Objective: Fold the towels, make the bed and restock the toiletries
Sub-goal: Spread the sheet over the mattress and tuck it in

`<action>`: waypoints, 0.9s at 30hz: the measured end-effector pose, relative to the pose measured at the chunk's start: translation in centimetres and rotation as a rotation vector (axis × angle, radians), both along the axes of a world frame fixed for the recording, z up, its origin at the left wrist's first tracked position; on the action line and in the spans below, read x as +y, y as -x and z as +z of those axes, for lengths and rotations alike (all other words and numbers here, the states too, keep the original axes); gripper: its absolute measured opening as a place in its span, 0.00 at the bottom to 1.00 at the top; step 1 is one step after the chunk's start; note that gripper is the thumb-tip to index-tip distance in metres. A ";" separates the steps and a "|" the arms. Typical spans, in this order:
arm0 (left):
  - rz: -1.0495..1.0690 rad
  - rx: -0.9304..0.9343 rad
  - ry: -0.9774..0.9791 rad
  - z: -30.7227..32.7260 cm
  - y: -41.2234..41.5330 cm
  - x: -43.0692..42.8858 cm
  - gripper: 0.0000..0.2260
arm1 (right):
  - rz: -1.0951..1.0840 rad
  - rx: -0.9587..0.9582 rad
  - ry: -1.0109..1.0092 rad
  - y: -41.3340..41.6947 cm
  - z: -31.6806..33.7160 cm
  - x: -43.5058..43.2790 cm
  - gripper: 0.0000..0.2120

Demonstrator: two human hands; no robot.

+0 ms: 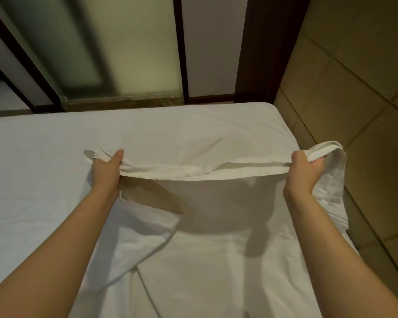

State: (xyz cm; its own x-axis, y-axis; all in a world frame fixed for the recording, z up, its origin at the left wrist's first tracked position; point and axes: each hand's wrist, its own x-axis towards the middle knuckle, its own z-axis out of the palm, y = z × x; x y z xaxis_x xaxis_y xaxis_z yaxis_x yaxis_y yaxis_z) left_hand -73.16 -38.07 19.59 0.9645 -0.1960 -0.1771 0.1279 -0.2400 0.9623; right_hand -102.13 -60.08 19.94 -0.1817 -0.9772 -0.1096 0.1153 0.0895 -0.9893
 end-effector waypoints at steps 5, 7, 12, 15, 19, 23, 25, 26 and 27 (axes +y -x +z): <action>0.038 0.022 -0.074 -3.3 -6.7 -7.7 0.22 | 0.097 0.083 -0.018 -6.3 -3.3 -8.3 0.31; 0.039 0.023 -0.073 -5.7 -9.1 -11.2 0.24 | 0.131 0.158 -0.006 -9.0 -5.3 -11.7 0.32; -0.081 0.164 -0.045 -15.8 -12.5 -18.0 0.33 | 0.433 0.340 -0.081 -15.8 -14.6 -18.2 0.36; -0.277 0.107 -0.371 -24.0 -10.4 -19.6 0.34 | 0.826 0.808 -0.145 -17.2 -24.2 -18.3 0.27; -0.591 -0.127 -0.981 -33.1 -5.0 -18.6 0.31 | 1.011 1.380 -0.075 -15.2 -33.9 -15.6 0.30; -0.532 -0.288 -1.121 -36.2 -4.0 -19.6 0.29 | 0.890 1.424 0.098 -14.6 -35.7 -14.0 0.30; -0.500 -0.316 -1.156 -36.1 -3.5 -20.0 0.28 | 0.896 1.450 0.106 -14.6 -35.7 -14.2 0.30; -0.482 -0.311 -1.187 -35.8 -3.4 -20.1 0.28 | 0.907 1.443 0.108 -14.6 -35.7 -14.3 0.30; -0.476 -0.307 -1.213 -35.6 -3.3 -20.4 0.27 | 0.916 1.429 0.119 -14.5 -35.4 -14.3 0.29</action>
State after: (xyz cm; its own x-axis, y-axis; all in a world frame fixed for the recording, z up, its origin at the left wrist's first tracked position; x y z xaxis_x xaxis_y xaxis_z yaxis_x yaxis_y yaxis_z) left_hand -69.82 -58.47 -15.96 0.8785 -0.3962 -0.2669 -0.3879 -0.9177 0.0856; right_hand -87.61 -74.40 -15.45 0.5224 -0.8004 -0.2941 -0.8498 -0.4604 -0.2567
